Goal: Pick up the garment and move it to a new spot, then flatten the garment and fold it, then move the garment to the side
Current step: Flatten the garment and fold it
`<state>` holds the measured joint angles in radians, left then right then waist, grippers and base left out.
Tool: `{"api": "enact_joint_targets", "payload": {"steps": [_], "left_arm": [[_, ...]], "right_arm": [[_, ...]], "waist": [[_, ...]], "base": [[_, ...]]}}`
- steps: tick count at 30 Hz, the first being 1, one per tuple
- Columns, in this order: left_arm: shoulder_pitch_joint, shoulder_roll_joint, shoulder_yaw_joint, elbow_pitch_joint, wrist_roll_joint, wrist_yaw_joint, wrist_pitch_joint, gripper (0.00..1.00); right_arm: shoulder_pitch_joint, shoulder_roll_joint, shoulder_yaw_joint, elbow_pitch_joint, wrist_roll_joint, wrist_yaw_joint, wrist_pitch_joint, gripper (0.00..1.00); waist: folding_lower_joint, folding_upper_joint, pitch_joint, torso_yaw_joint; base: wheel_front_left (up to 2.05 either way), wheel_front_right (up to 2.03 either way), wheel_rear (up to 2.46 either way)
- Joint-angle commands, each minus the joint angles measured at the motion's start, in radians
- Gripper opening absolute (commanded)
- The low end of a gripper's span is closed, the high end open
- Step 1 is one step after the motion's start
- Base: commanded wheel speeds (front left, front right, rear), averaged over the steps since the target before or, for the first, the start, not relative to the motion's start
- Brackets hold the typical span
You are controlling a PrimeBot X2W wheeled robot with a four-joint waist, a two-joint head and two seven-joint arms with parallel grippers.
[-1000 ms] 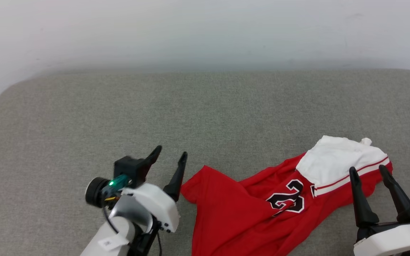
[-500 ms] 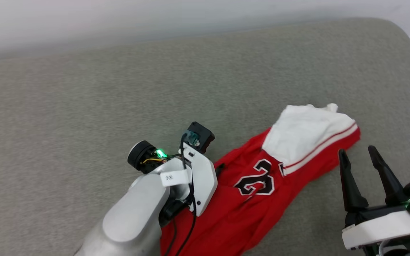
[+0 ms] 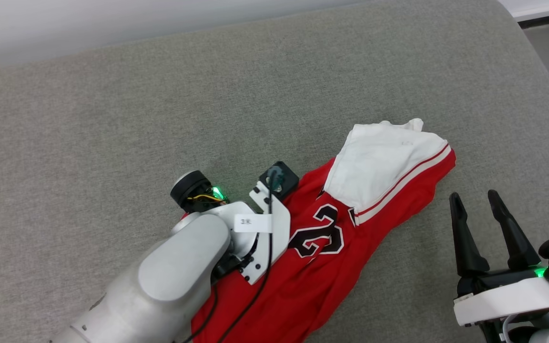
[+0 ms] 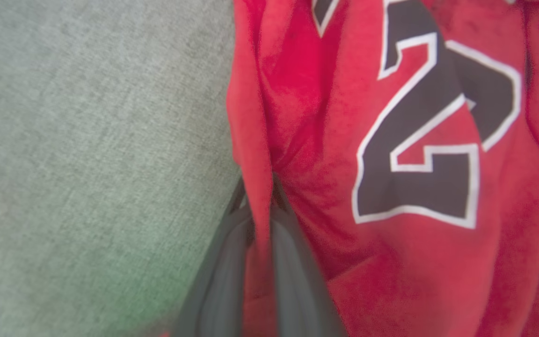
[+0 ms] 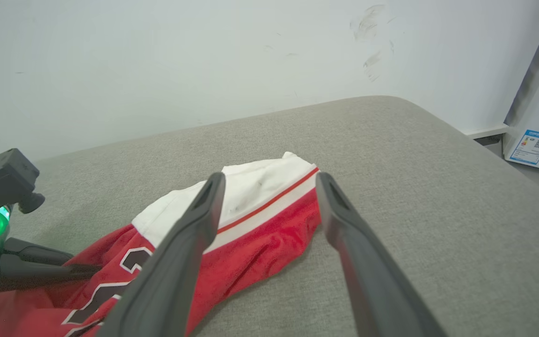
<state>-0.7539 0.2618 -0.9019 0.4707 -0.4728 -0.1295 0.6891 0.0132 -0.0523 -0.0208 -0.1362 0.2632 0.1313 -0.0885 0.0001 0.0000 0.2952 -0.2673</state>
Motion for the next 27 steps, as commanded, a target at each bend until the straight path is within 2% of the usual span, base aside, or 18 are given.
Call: {"api": "enact_joint_targets", "payload": {"steps": [1, 6, 13, 16, 21, 24, 27], "left_arm": [[0.024, 0.026, 0.0, 0.031, -0.004, 0.002, -0.021, 0.0], [-0.004, 0.05, 0.074, -0.004, 0.001, 0.058, -0.167, 0.0], [0.076, 0.142, 0.174, -0.122, -0.027, 0.159, -0.27, 0.0], [0.155, 0.185, 0.218, -0.191, -0.056, 0.21, -0.289, 0.0], [0.336, 0.256, 0.303, -0.309, -0.117, 0.322, -0.324, 0.0], [0.467, 0.284, 0.349, -0.373, -0.161, 0.388, -0.342, 0.0], [0.587, 0.288, 0.376, -0.419, -0.202, 0.44, -0.356, 0.0]], "right_arm": [[-0.016, 0.003, -0.002, 0.002, 0.005, -0.001, -0.009, 1.0], [-0.005, 0.003, -0.016, 0.013, 0.011, -0.001, -0.002, 1.0], [0.01, 0.003, -0.047, 0.007, 0.001, -0.001, 0.024, 1.0], [0.017, 0.003, -0.057, 0.001, -0.003, -0.001, 0.036, 1.0], [0.031, 0.003, -0.074, -0.009, -0.012, -0.001, 0.054, 1.0], [0.045, 0.003, -0.087, -0.011, -0.016, -0.001, 0.065, 1.0], [0.057, 0.003, -0.098, -0.012, -0.02, -0.001, 0.077, 1.0]], "waist": [[-0.0001, 0.0, -0.003, 0.004], [-0.0001, 0.0, -0.029, 0.033], [-0.0001, 0.0, -0.073, 0.1], [-0.0001, 0.0, -0.092, 0.134], [-0.0001, 0.0, -0.115, 0.182], [-0.0001, 0.0, -0.127, 0.208], [-0.0001, 0.0, -0.136, 0.231]], "base": [[0.0, 0.0, 0.0], [0.0, 0.0, 0.0], [0.0, 0.0, 0.0], [0.0, 0.0, 0.0], [0.0, 0.0, 0.0], [0.0, 0.0, 0.0], [0.0, 0.0, 0.0]]}}
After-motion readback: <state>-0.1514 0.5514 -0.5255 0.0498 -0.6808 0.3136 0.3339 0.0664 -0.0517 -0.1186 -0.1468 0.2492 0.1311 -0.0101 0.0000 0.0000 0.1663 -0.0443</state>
